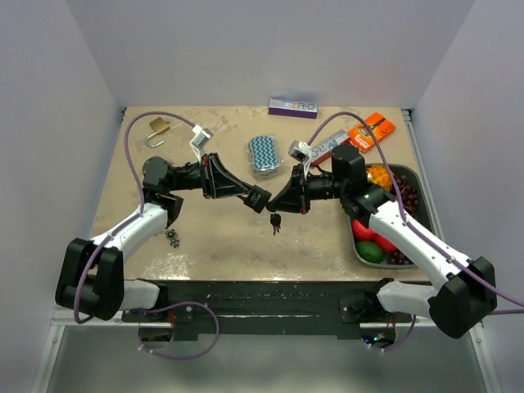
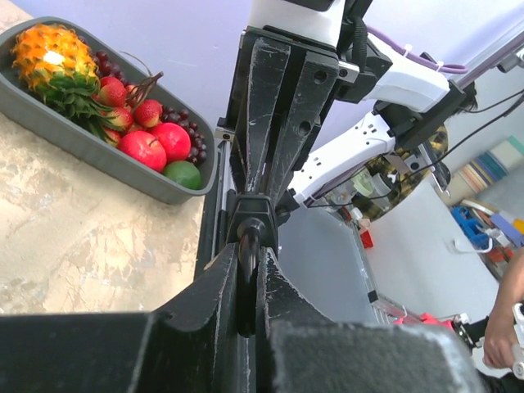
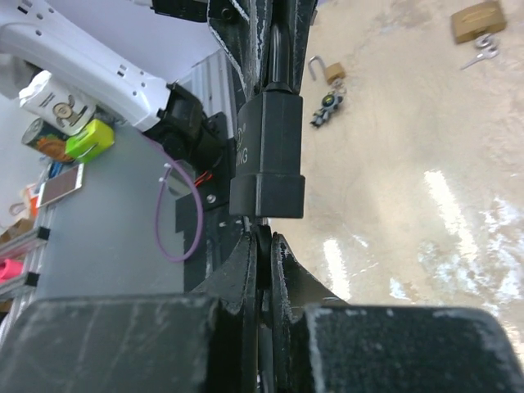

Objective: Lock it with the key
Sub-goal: Lock the lock, then place the key at the center of the board, then place the lock at the center of the board.

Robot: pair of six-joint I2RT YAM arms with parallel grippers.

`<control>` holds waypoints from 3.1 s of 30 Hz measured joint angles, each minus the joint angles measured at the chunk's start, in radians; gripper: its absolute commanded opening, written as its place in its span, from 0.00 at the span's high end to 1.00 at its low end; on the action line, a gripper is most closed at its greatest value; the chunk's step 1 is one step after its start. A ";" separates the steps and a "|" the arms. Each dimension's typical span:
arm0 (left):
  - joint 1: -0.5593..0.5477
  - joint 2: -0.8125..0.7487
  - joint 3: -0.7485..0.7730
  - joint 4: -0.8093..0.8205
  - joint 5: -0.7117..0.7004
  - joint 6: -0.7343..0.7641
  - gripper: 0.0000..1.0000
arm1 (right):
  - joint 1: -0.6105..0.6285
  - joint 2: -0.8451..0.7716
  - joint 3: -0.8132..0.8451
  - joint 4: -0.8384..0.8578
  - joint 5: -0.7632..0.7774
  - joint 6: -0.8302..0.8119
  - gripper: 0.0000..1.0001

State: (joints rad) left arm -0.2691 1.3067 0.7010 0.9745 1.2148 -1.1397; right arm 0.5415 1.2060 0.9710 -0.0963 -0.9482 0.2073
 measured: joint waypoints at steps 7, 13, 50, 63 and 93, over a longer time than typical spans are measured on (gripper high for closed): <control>0.065 0.121 0.116 0.089 0.066 -0.070 1.00 | -0.063 -0.019 -0.046 0.075 0.007 -0.011 1.00; 0.265 0.211 0.214 0.209 -0.002 -0.208 1.00 | -0.186 -0.028 -0.120 -0.072 -0.039 -0.069 1.00; -0.014 0.072 0.185 -1.118 -0.279 1.059 1.00 | -0.341 0.482 -0.047 0.135 0.540 -0.044 0.47; -0.055 0.231 0.279 -1.130 -0.298 0.963 1.00 | -0.195 0.246 -0.006 0.044 0.510 -0.176 0.11; -0.087 0.288 0.222 -0.859 -0.207 0.494 1.00 | 0.250 0.232 0.002 -0.054 0.742 -0.307 0.34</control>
State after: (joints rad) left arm -0.3561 1.5951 0.9234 0.1158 1.0077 -0.6453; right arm 0.7914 1.4376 0.9733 -0.1501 -0.2062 -0.0998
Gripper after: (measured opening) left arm 0.115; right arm 0.682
